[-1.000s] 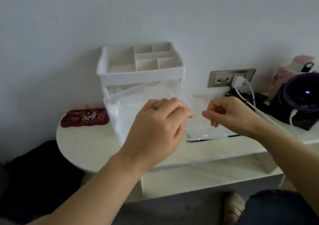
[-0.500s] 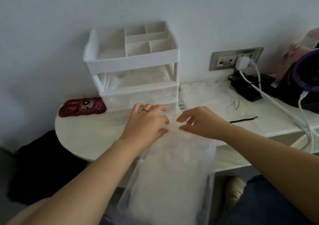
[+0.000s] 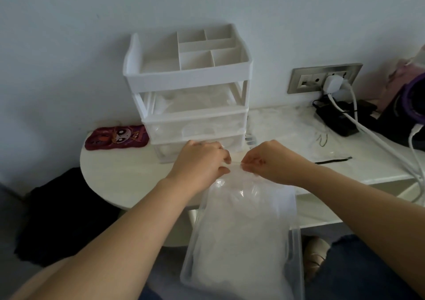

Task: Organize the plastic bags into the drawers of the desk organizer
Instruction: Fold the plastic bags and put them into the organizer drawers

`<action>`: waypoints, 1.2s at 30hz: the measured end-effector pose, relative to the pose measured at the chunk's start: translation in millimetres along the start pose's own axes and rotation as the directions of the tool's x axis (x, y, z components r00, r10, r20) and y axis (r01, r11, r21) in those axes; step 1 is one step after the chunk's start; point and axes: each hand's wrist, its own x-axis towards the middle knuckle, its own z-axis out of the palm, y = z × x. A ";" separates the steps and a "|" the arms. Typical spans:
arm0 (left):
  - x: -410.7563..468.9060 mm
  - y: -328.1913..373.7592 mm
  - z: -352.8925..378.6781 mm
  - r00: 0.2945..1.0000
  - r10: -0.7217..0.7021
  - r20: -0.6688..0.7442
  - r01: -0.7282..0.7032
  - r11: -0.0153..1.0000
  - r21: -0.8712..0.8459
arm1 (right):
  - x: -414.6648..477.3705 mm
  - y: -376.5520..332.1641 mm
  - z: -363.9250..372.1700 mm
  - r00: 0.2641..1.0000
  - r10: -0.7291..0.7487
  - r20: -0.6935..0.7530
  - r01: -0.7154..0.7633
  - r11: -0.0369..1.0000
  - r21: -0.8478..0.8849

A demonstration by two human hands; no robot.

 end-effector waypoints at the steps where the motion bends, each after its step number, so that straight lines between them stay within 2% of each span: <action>1: -0.5 0.9 -3.9 1.000 -0.016 0.015 0.017 0.999 -0.029 | -0.2 -1.0 -2.8 1.000 0.004 -0.017 -0.004 1.000 -0.003; 8: -10.2 5.5 -52.4 0.991 -0.048 0.124 0.080 0.960 -0.267 | -5.4 -8.5 -32.0 0.985 0.085 -0.148 -0.071 0.993 0.092; 13: -25.8 3.0 -92.0 0.991 -0.072 0.110 0.104 0.941 -0.322 | -14.2 -28.5 -66.3 0.964 0.110 -0.242 -0.102 0.994 0.047; 19: -44.0 1.6 -118.9 0.991 -0.126 0.035 0.131 0.936 -0.326 | -20.2 -48.2 -91.8 0.929 0.146 -0.341 -0.147 0.989 0.022; 23: -60.0 0.7 -129.0 0.986 -0.162 0.044 0.167 0.915 -0.367 | -18.7 -54.8 -95.4 0.911 0.209 -0.354 -0.211 0.977 0.034; 29: -79.7 0.9 -135.1 0.982 -0.156 0.104 0.180 0.939 -0.293 | -9.2 -61.9 -95.5 0.890 0.271 -0.368 -0.258 0.962 0.086; 36: -83.2 -7.3 -120.8 0.986 -0.145 -0.086 0.124 0.969 -0.214 | -0.4 -66.0 -88.7 0.859 0.371 -0.352 -0.306 0.924 0.229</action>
